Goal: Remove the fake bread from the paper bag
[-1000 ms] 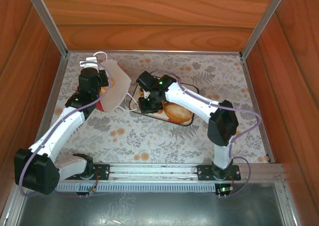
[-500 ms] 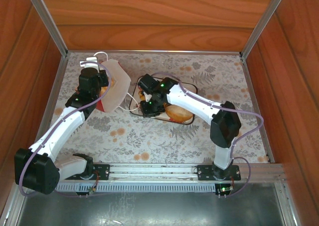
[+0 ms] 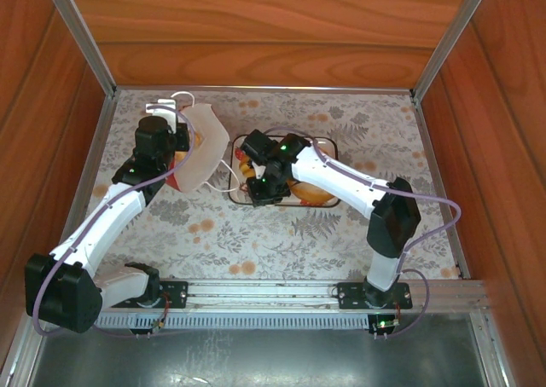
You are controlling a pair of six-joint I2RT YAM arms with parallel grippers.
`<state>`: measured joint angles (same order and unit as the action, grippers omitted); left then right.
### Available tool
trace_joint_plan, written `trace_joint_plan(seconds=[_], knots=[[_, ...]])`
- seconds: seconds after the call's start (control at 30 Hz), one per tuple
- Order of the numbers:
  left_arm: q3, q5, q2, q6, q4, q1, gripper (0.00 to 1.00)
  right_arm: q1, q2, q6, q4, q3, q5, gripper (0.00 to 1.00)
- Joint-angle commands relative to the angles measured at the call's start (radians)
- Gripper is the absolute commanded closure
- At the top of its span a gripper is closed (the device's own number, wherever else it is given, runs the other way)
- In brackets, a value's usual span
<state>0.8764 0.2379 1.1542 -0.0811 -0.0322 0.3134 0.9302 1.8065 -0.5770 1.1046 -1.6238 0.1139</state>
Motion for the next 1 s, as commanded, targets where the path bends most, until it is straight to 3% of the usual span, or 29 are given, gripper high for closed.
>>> trace_joint_plan(seconds=[0.0, 0.2, 0.4, 0.77, 0.97], knots=[[-0.030, -0.064, -0.020, 0.068, -0.010, -0.007, 1.00, 0.002, -0.063, -0.005, 0.123, -0.089, -0.085, 0.74], [-0.052, -0.104, -0.024, 0.081, -0.009, -0.004, 1.00, 0.002, -0.174, -0.002, 0.158, -0.192, -0.132, 0.70], [-0.068, -0.142, -0.031, 0.053, -0.009, -0.001, 1.00, 0.002, -0.240, 0.016, 0.013, -0.215, -0.074, 0.66], [-0.099, -0.134, -0.053, 0.038, -0.011, 0.043, 1.00, 0.023, 0.002, 0.050, -0.006, -0.415, 0.025, 0.65], [-0.115, -0.115, -0.047, 0.033, -0.023, 0.067, 1.00, 0.030, 0.116, 0.034, -0.006, -0.478, -0.005, 0.62]])
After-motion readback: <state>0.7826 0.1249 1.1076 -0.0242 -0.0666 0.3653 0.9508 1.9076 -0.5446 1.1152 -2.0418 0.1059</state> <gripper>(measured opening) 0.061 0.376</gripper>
